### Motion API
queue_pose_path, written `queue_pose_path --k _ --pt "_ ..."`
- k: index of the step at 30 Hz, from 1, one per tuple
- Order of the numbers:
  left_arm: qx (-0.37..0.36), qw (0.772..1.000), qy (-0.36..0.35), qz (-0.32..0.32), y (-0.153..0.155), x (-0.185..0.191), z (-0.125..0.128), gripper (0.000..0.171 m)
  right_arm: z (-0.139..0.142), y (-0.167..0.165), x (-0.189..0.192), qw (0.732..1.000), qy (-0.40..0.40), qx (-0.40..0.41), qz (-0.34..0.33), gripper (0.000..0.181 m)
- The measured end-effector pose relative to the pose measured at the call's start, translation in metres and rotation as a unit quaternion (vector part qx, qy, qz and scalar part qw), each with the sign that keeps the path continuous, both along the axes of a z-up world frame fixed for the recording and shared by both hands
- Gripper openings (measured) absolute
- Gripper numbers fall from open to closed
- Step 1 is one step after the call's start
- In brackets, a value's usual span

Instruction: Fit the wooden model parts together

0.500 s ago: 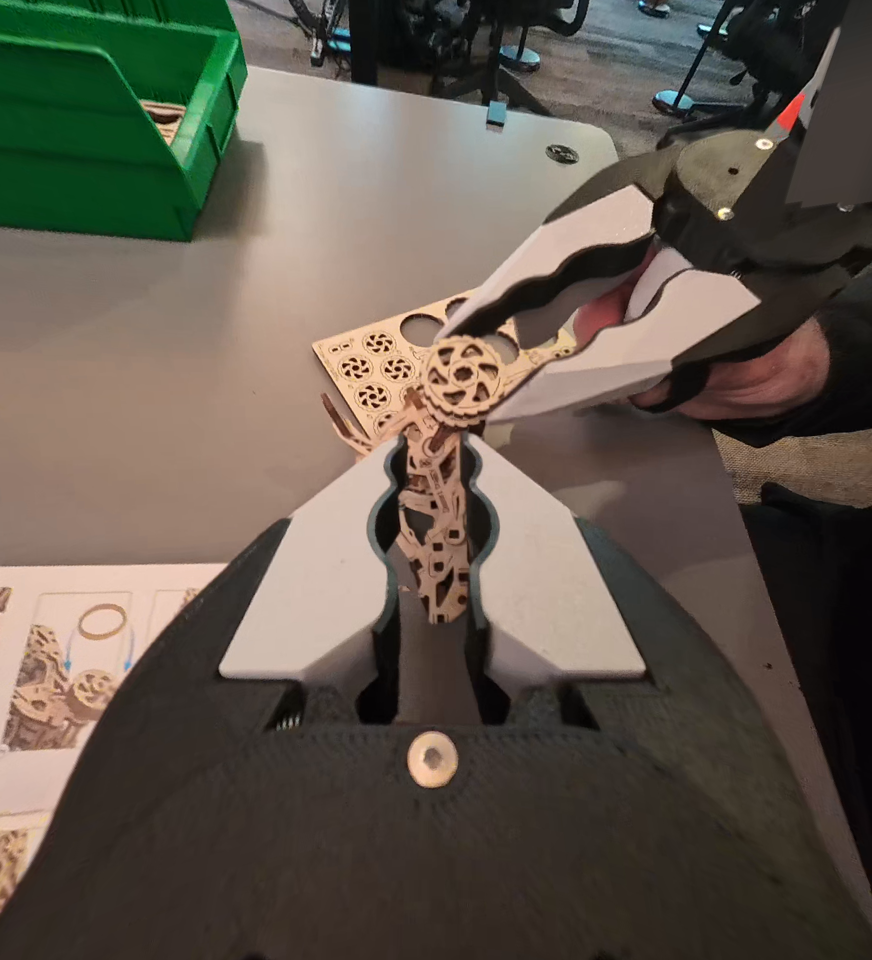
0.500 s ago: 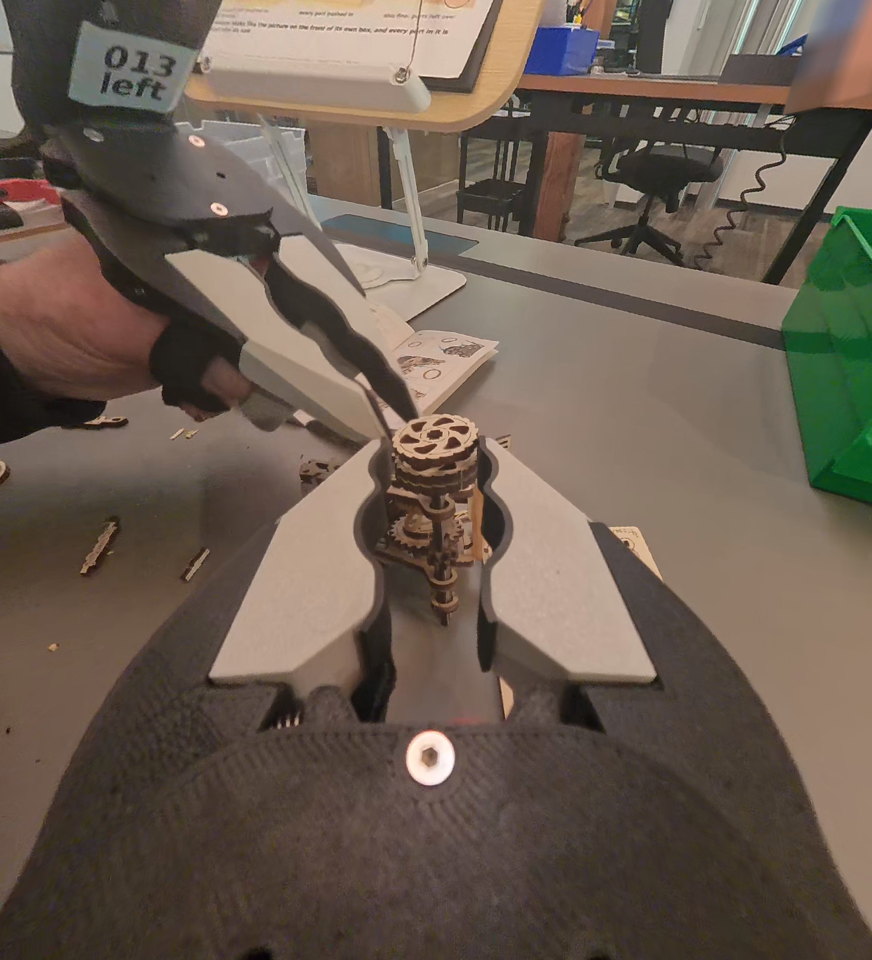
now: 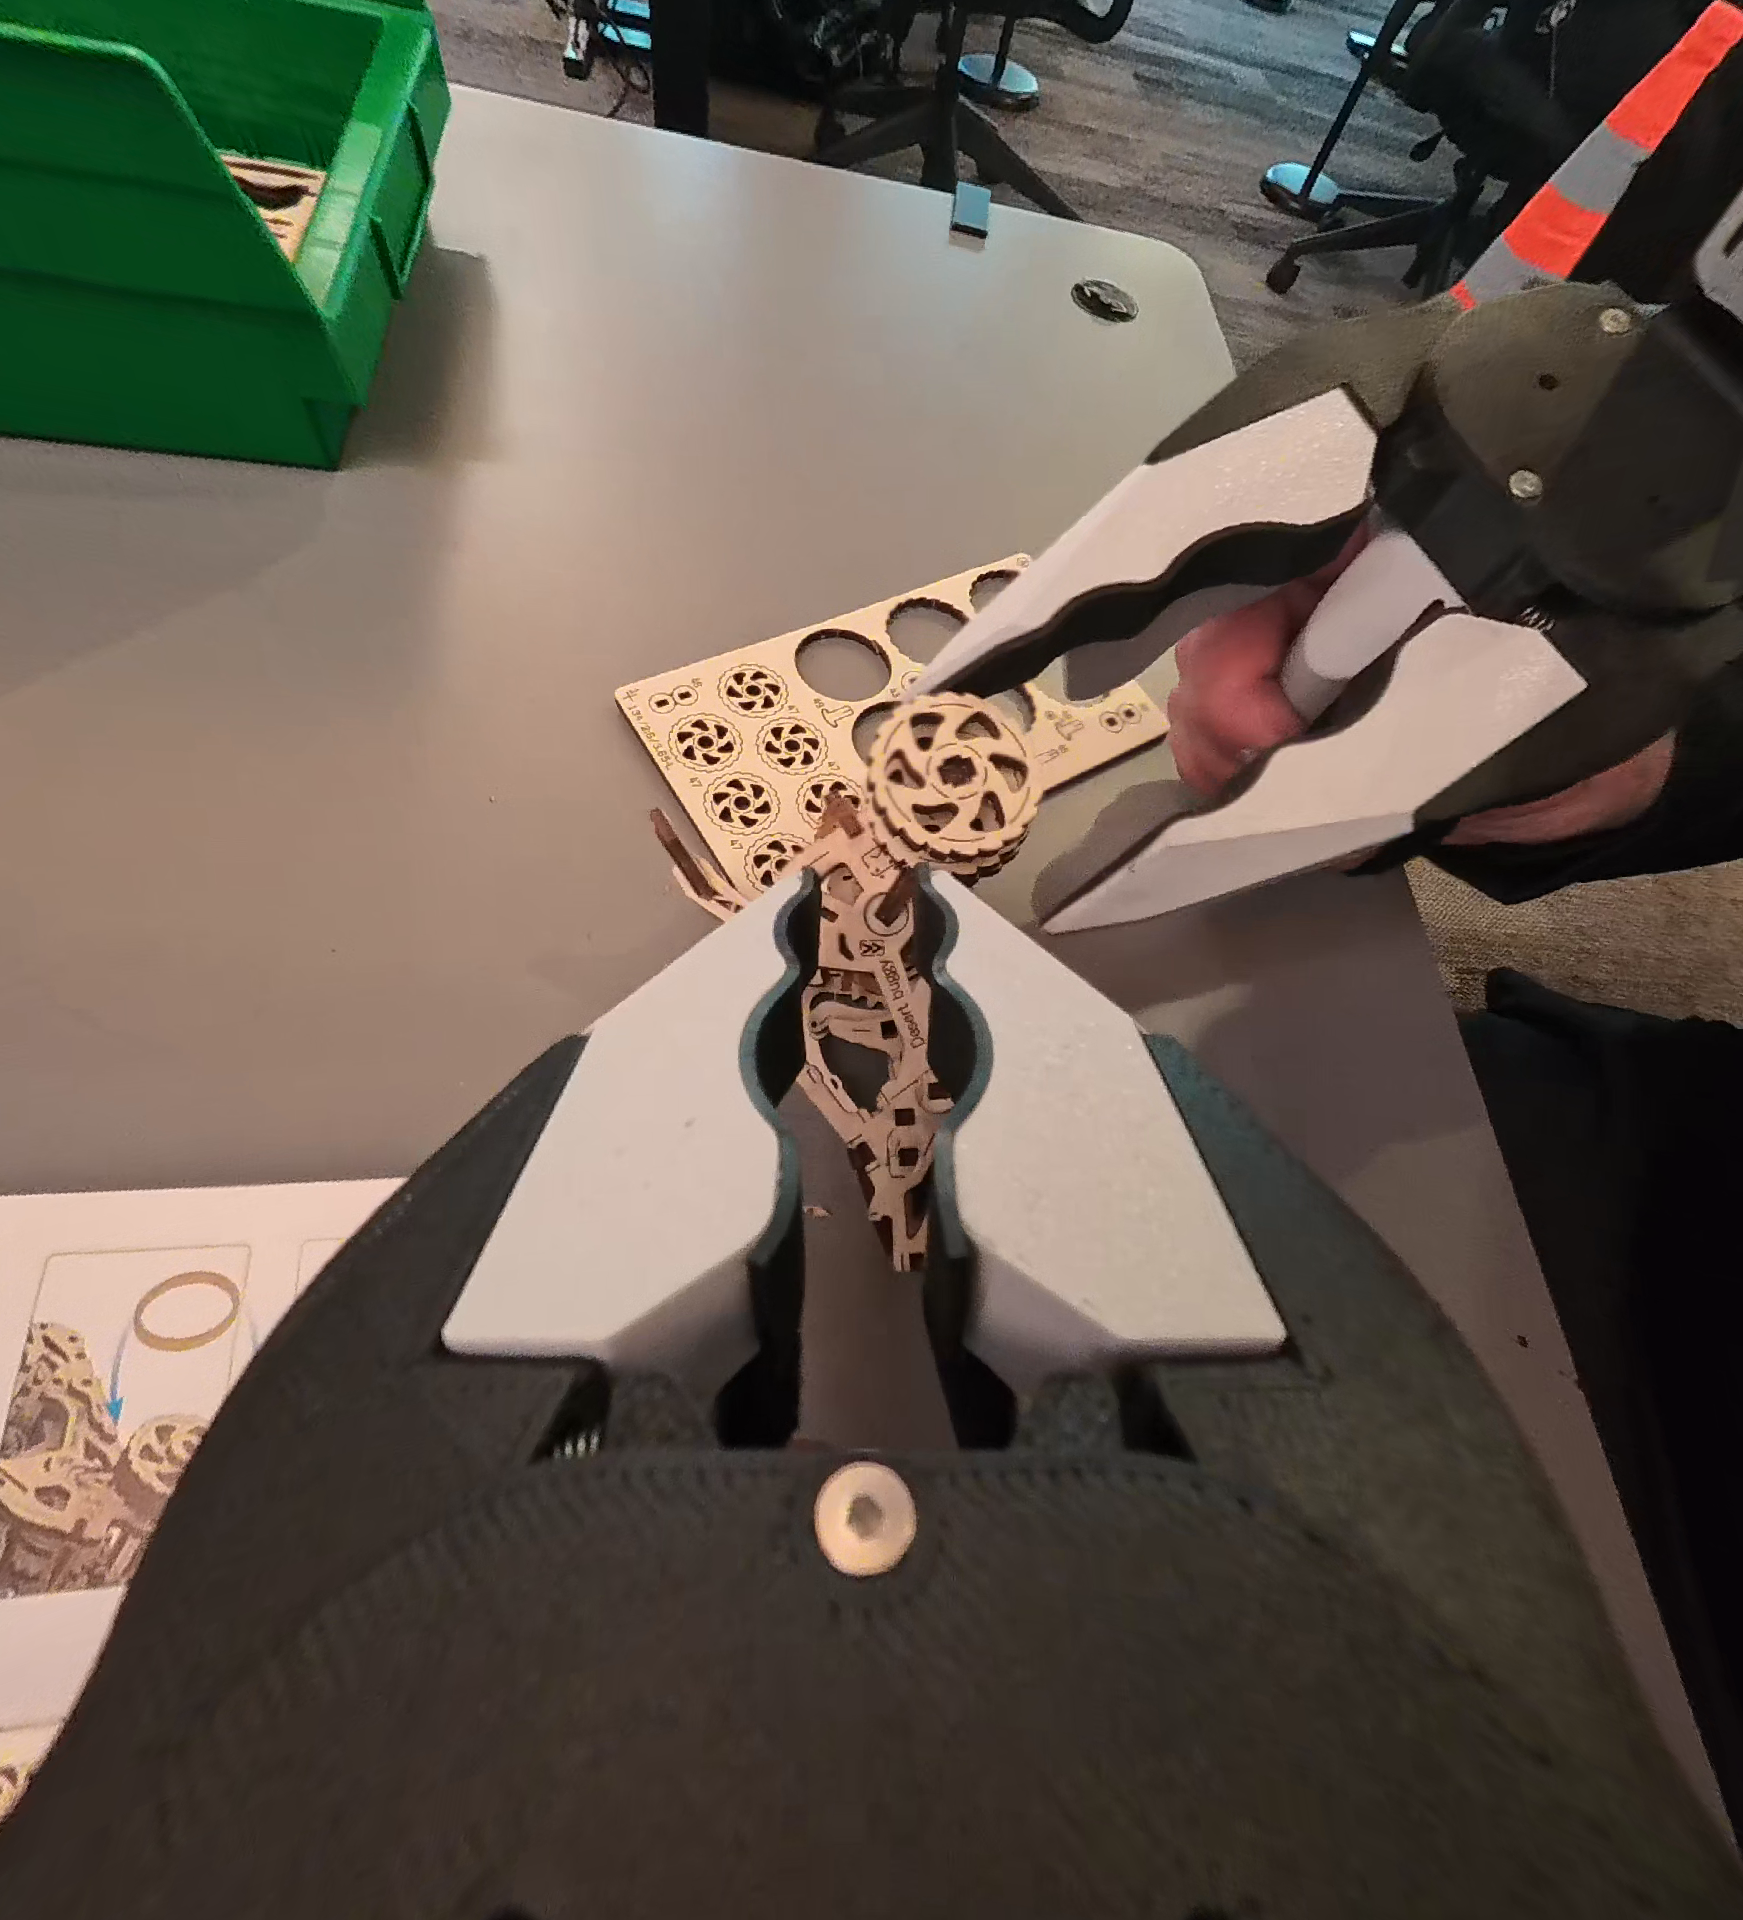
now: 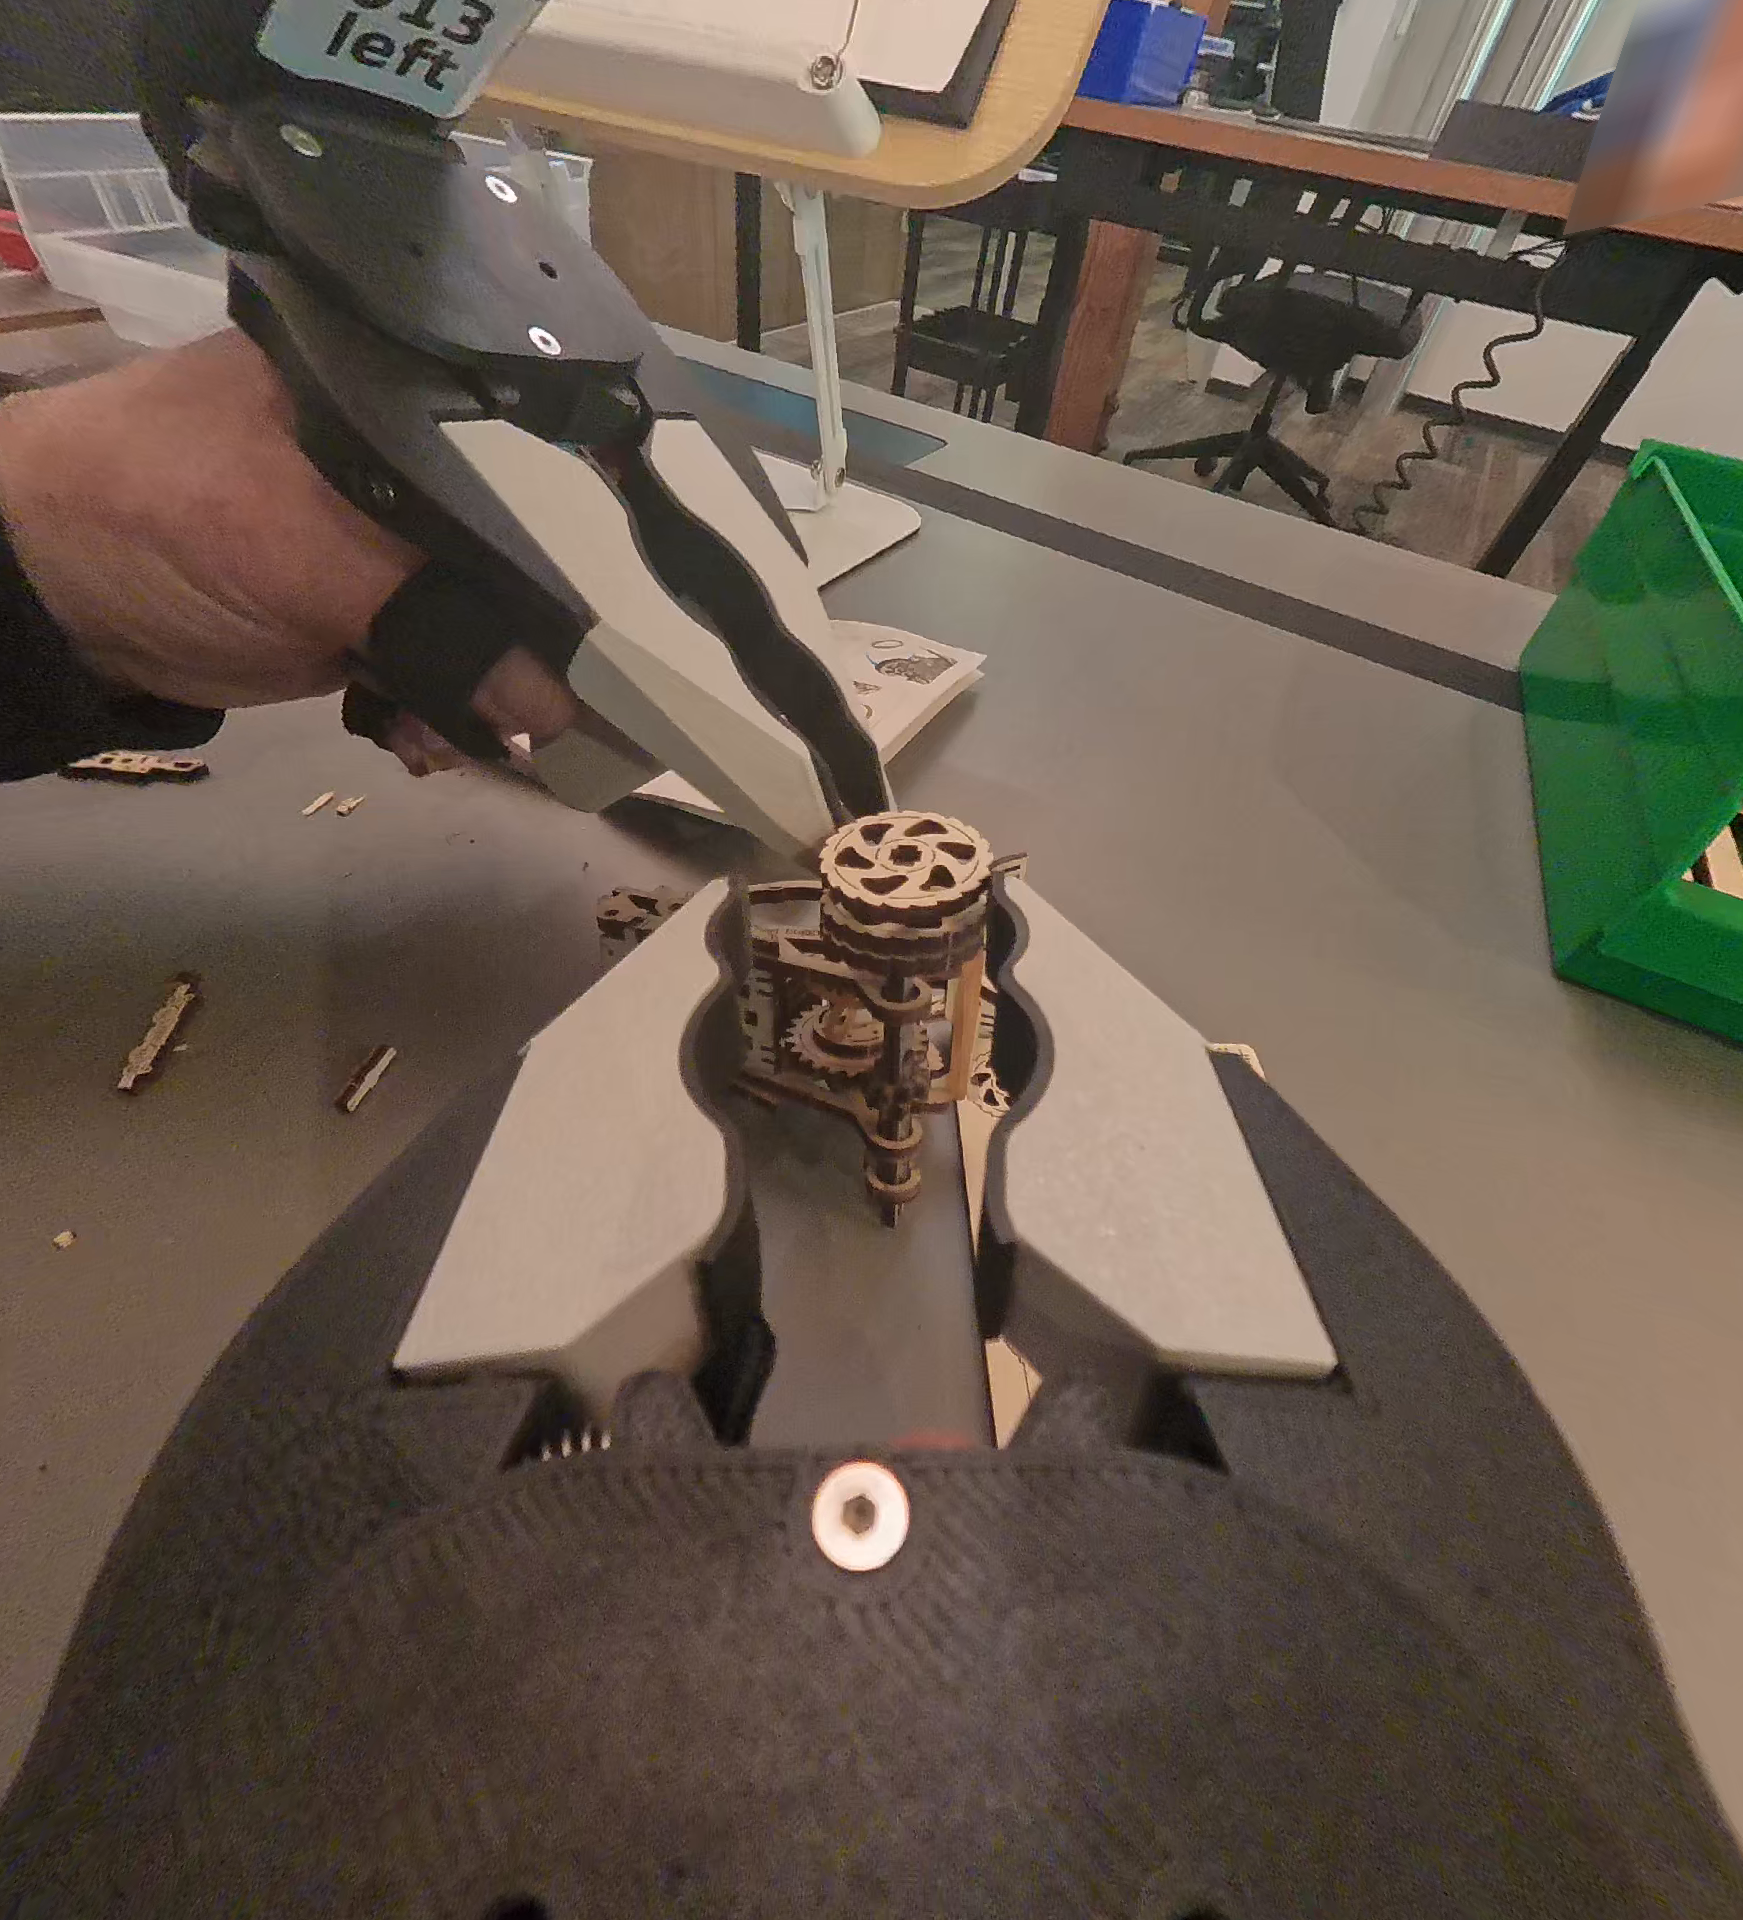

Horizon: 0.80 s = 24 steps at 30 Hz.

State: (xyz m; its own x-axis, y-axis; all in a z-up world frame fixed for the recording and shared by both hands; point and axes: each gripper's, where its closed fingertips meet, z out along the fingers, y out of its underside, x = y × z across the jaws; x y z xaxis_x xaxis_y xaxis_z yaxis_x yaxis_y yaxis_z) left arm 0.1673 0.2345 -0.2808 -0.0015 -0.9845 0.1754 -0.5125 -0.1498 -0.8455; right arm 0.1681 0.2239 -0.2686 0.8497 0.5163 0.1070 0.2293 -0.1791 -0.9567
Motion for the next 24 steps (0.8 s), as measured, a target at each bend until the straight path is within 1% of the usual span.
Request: queue_pose_path --k 3,7,12,14,17,22,24 --pt "-0.006 1.000 0.003 -0.002 0.001 0.001 0.000 0.015 0.000 -0.001 0.000 1.000 -0.010 0.001 -0.001 0.044" --pt "-0.031 0.999 -0.011 -0.001 0.000 -0.003 0.001 0.018 0.002 -0.002 0.000 1.000 0.000 -0.001 0.008 0.045" --pt "-0.035 0.998 -0.057 -0.006 -0.009 -0.007 0.014 0.018 0.011 -0.003 0.001 0.999 0.010 0.013 0.045 0.047" --pt "-0.033 0.998 -0.044 -0.010 -0.014 -0.004 0.009 0.018 0.009 0.000 0.002 0.998 0.011 0.000 0.067 0.044" --pt "-0.033 0.998 -0.043 -0.009 -0.016 0.002 0.006 0.018 0.005 0.000 -0.002 0.995 0.010 -0.015 0.095 0.041" --pt "-0.032 0.998 -0.056 -0.005 -0.015 0.003 0.009 0.019 0.004 -0.001 0.002 0.995 -0.009 -0.007 0.095 0.036" --pt "-0.030 0.998 -0.055 -0.010 -0.017 0.001 0.009 0.021 0.004 -0.002 0.003 0.995 -0.007 -0.006 0.100 0.038"
